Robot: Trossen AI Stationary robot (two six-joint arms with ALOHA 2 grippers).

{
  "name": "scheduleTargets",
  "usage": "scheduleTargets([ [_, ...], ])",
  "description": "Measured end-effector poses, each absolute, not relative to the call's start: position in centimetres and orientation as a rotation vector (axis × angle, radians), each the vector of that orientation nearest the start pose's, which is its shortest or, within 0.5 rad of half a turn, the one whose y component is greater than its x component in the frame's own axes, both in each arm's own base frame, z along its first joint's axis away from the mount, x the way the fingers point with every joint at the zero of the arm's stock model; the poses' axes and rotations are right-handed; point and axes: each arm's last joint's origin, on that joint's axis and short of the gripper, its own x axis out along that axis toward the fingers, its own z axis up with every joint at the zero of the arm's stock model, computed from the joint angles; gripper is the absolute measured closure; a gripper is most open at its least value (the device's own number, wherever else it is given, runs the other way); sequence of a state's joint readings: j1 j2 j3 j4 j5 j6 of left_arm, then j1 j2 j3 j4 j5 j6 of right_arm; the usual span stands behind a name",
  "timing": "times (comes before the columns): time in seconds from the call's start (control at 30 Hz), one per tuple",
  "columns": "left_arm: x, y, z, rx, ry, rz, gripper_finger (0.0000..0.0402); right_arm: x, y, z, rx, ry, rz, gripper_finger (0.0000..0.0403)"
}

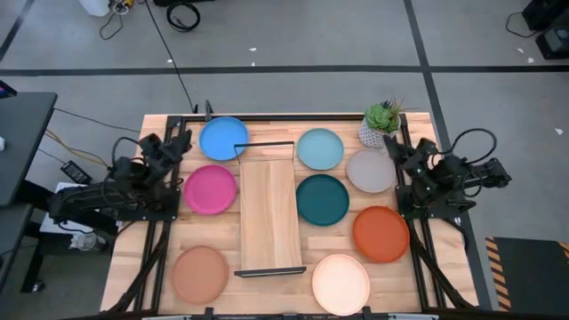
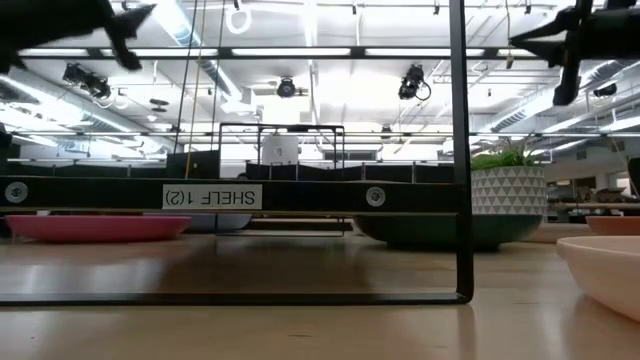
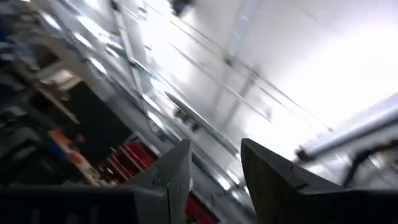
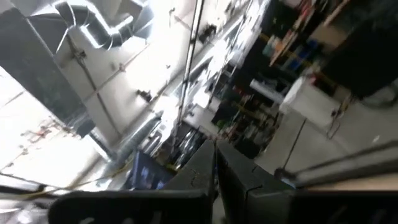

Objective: Place and stack plates onto a shelf
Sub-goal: Put the dark blue plate on the shelf

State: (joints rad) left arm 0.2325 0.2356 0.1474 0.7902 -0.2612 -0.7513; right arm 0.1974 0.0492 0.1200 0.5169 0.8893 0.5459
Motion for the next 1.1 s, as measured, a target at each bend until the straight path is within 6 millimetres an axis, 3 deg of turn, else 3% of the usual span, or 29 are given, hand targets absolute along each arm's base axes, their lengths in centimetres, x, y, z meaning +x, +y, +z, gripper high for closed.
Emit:
scheduleTargets([
  [0.23, 8.2, 2.5, 29.8, -0.677, -0.599, 0.217, 0.0255, 7.9, -0.8, 27.1, 0.721, -0.543, -0.647, 0.0380],
  [0.5, 7.8, 2.6, 32.5, -0.631, -0.437, 0.377, 0.0255, 10.9, -0.3, 27.8, 0.691, -0.277, -0.745, 0.0380],
  [0.83, 8.8, 2.7, 34.9, -0.570, -0.398, 0.331, 0.0255, 15.6, -0.2, 27.0, 0.684, 0.016, -0.675, 0.0380],
  [1.1, 9.4, 2.8, 36.3, -0.511, -0.379, 0.321, 0.0255, 20.1, -1.1, 27.5, 0.601, 0.427, -0.499, 0.0380],
])
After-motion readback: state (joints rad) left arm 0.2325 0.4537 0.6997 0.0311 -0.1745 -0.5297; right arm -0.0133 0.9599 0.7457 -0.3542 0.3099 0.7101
